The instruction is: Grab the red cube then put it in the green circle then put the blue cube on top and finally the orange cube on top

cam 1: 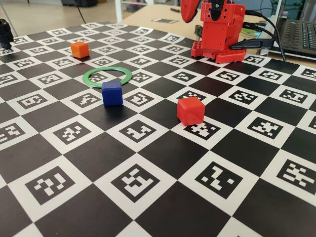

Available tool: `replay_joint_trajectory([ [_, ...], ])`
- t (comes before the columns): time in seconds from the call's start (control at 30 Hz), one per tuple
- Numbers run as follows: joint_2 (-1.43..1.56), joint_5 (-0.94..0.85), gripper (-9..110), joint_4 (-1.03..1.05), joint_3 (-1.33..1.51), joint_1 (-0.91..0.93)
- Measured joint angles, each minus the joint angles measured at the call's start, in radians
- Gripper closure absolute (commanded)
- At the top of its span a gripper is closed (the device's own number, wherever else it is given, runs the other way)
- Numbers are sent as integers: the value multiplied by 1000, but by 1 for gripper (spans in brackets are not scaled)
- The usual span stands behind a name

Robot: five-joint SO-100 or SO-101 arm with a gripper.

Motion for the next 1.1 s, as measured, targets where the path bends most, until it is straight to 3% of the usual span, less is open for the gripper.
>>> replay_joint_trajectory([
  [0.43, -64, 55, 52, -405, 420, -5],
  [1.1, -241, 141, 53, -606, 434, -31],
])
